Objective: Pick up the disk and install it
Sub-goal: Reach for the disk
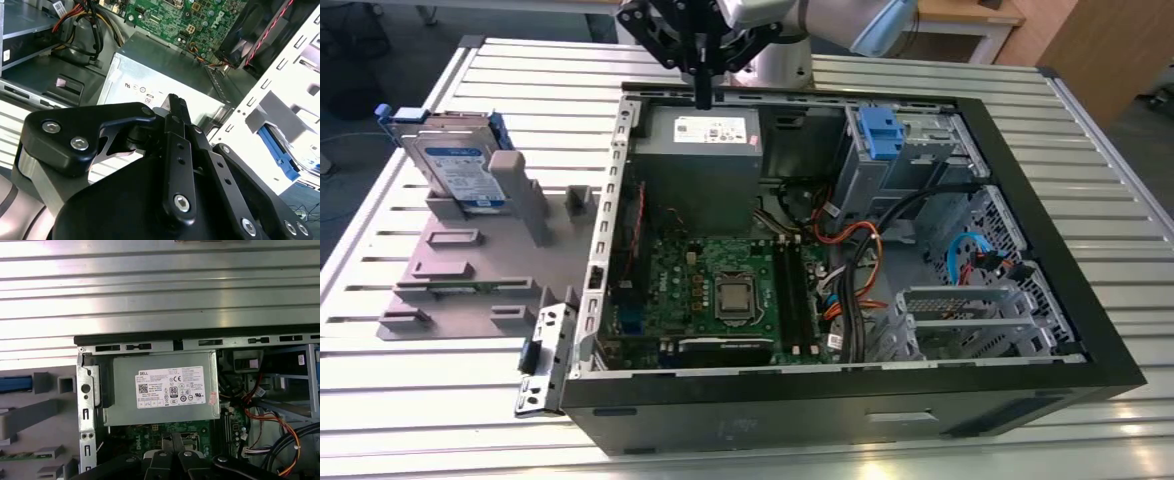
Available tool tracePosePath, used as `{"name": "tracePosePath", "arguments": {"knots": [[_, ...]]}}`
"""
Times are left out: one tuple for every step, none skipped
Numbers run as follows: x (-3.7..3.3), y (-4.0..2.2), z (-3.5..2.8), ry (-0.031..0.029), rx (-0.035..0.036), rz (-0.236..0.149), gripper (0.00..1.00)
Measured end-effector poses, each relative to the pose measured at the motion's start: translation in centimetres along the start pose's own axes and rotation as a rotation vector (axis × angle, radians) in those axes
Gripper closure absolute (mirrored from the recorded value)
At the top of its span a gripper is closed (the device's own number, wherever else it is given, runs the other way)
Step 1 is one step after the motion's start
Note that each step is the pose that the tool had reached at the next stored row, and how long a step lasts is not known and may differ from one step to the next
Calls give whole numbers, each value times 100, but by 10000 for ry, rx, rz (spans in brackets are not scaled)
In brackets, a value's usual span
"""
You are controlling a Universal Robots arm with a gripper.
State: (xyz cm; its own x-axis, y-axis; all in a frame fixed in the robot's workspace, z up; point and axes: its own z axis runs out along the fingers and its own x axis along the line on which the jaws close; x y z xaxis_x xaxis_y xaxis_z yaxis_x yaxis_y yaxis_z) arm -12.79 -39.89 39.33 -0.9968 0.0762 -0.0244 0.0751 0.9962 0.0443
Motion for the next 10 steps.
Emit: {"name": "tracePosePath", "arguments": {"knots": [[4, 0, 0, 0, 0, 0, 90], [12, -1, 0, 0, 0, 0, 90], [16, -1, 0, 0, 0, 0, 90], [19, -1, 0, 0, 0, 0, 90], [22, -1, 0, 1, 0, 0, 90], [26, -2, 0, 0, 0, 0, 90], [30, -2, 0, 0, 0, 0, 90], [35, -3, 0, 0, -1, 0, 90], [41, -3, 0, 0, 0, 0, 90], [50, -4, 0, 0, -1, 0, 90]]}}
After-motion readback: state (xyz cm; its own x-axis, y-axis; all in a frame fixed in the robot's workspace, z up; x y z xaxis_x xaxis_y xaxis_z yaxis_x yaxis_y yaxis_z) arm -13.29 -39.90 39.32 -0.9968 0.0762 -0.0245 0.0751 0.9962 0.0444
